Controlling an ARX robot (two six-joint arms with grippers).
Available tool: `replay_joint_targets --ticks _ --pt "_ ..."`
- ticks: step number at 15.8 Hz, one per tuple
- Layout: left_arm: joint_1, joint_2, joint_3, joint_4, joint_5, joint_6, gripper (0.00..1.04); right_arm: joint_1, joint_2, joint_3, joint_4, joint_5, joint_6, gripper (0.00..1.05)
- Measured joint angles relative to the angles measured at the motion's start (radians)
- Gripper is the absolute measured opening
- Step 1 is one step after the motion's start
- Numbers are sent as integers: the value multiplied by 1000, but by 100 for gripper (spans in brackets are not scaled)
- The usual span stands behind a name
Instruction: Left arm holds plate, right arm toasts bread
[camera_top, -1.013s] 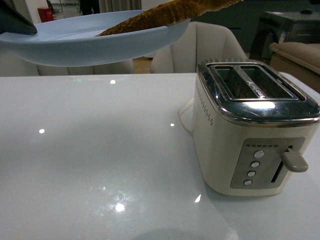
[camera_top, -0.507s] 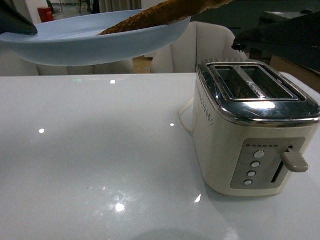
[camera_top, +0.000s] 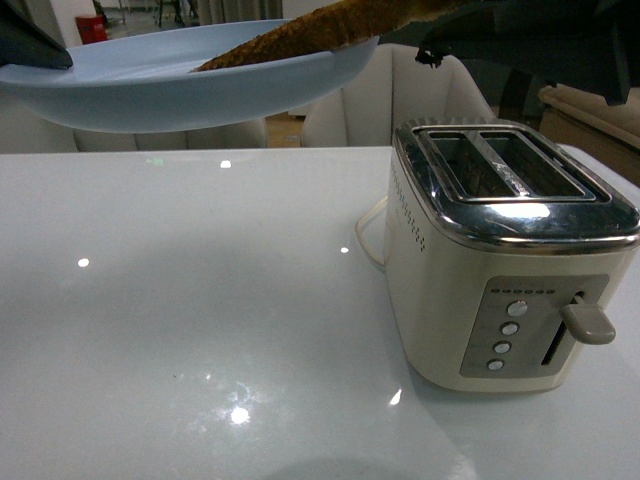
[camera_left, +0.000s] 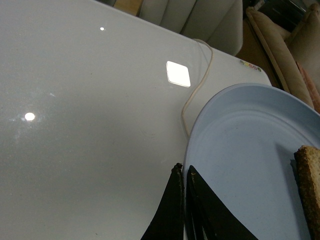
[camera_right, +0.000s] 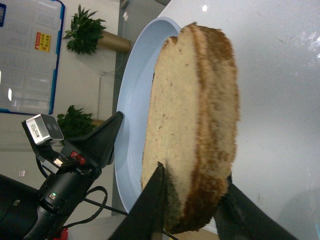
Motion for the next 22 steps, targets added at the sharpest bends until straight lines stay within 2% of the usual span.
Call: replay_joint_targets --ticks 3,4,8,10,14,16,18,22 --pt "0 0 0 0 0 0 2 0 0 0 1 1 -3 5" --pt "0 0 0 0 0 0 2 0 0 1 3 1 -3 3" --pt "0 0 0 0 0 0 2 -13 -15 6 53 12 -2 3" --pt "0 0 0 0 1 -1 2 -31 -61 -2 98 75 -14 3" --pt "0 0 0 0 1 -1 2 -63 -168 -5 76 396 -275 3" --pt "0 0 0 0 1 -1 2 -66 -187 -7 58 518 -430 3" --pt "0 0 0 0 1 -1 2 -71 -182 -20 51 572 -556 3" --pt "0 0 0 0 1 -1 2 -71 -130 -43 17 577 -644 3"
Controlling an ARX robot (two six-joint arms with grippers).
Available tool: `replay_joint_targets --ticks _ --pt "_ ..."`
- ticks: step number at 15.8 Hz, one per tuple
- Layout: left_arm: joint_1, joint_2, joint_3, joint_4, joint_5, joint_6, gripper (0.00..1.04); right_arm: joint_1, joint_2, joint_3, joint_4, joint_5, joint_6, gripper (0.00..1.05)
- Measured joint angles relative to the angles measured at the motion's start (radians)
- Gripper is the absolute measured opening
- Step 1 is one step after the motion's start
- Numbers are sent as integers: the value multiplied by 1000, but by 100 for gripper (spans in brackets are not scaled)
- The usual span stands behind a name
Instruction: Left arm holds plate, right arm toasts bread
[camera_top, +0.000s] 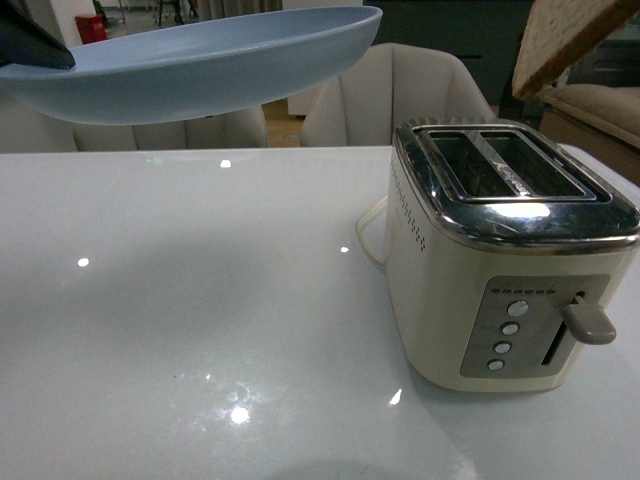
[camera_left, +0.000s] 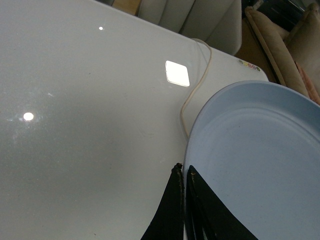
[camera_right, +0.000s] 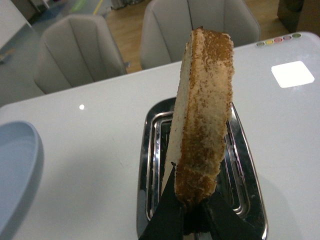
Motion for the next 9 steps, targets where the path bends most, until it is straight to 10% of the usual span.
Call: replay_joint_targets --ticks 9 --pt "0 0 0 0 0 0 2 26 105 -41 13 -9 -31 3"
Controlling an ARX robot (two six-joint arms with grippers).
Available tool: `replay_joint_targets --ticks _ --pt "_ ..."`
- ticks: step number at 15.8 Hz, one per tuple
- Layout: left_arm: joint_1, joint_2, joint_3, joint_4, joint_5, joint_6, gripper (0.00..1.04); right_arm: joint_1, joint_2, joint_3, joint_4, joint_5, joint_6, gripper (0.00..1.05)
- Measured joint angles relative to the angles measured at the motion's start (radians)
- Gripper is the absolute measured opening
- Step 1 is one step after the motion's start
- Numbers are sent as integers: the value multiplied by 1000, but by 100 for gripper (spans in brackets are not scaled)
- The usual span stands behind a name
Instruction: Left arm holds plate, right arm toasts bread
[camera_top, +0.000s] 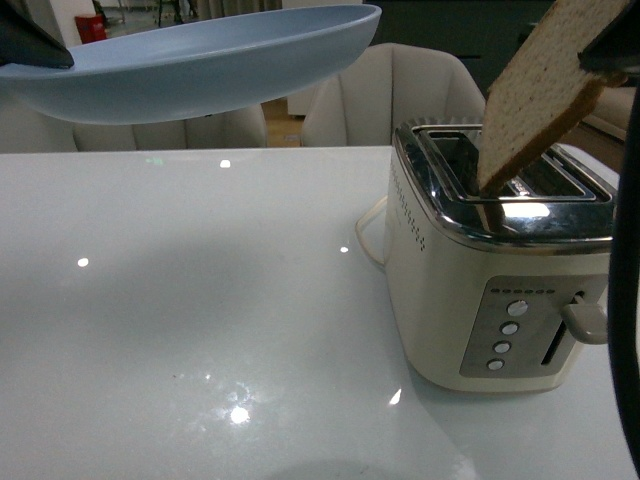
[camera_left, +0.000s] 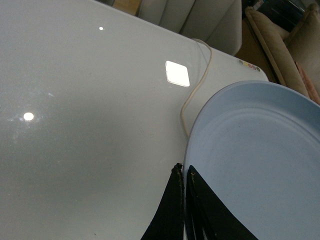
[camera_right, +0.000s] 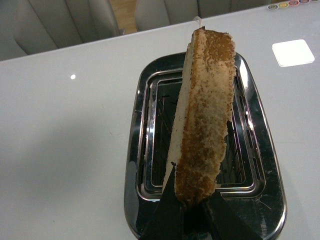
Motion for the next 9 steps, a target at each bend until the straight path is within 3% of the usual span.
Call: replay_joint_targets --ticks 9 --pt "0 0 0 0 0 0 2 -33 153 153 -174 -86 -11 3"
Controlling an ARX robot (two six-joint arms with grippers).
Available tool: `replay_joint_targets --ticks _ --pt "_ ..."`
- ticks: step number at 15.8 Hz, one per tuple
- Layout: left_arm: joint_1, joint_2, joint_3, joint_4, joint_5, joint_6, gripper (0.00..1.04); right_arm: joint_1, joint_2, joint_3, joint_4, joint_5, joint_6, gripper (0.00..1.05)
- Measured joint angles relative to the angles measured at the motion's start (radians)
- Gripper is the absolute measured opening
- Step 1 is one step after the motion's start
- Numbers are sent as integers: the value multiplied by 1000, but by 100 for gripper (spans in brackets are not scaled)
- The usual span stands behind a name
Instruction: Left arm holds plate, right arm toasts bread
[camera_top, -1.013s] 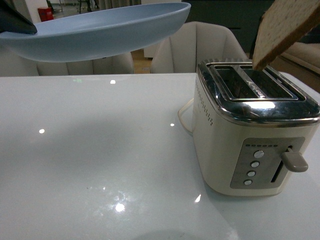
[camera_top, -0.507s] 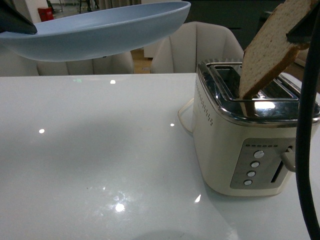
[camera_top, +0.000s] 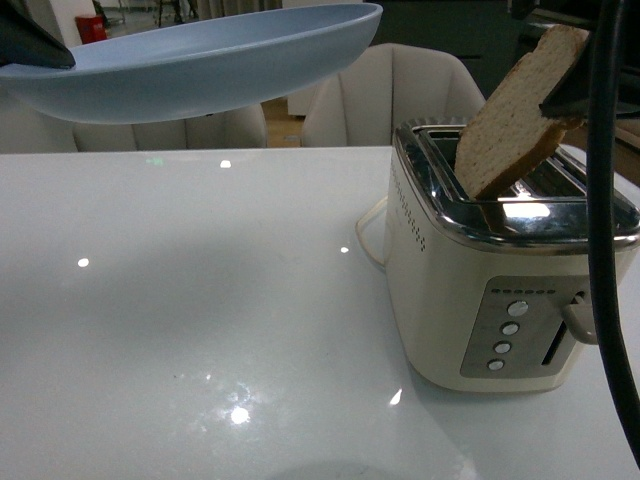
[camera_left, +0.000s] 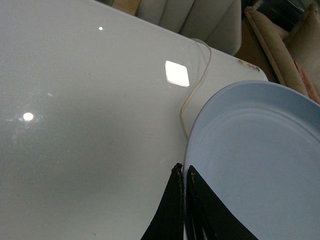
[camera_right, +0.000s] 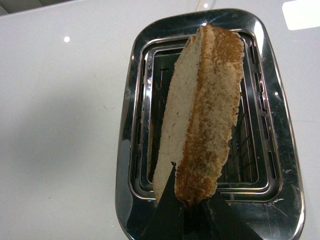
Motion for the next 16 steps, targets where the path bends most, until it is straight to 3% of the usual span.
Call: replay_joint_targets --ticks 6,7,15,16 --pt "0 0 0 0 0 0 2 -7 93 114 -130 -31 -7 3" --pt "0 0 0 0 0 0 2 -7 99 122 -135 -34 -8 10" --pt "0 0 0 0 0 0 2 -7 101 123 -131 -44 -6 99" --pt "0 0 0 0 0 0 2 -7 101 123 -127 -44 -5 98"
